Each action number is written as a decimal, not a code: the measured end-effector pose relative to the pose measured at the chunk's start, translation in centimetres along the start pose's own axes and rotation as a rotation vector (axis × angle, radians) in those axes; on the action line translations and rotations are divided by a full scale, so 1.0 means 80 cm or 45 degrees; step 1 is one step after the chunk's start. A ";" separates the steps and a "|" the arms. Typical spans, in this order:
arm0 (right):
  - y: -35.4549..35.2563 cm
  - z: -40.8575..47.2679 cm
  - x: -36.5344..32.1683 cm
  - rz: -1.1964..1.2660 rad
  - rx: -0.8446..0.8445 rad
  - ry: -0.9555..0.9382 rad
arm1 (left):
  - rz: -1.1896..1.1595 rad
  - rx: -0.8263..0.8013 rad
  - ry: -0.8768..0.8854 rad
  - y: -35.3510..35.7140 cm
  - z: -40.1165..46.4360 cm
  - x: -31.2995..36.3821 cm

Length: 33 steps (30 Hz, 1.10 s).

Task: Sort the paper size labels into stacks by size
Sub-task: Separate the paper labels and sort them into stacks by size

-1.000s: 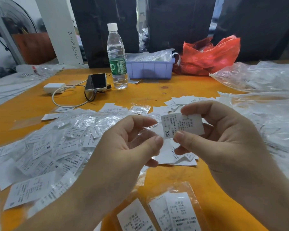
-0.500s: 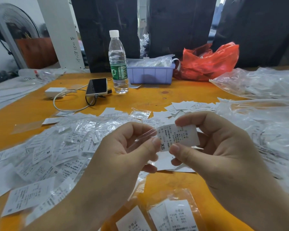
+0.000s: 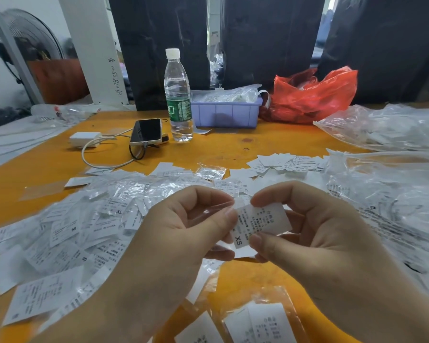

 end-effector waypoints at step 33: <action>0.000 0.006 0.001 0.069 0.000 0.069 | 0.096 -0.021 0.006 0.004 -0.005 -0.001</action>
Point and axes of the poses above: each hand's wrist, its own z-axis towards the middle knuckle, its own y-axis out of the palm, x = y × z, the point moved 6 cm from there along z, towards the middle knuckle, and after that the axes turned 14 degrees about -y, right-handed, at the moved point
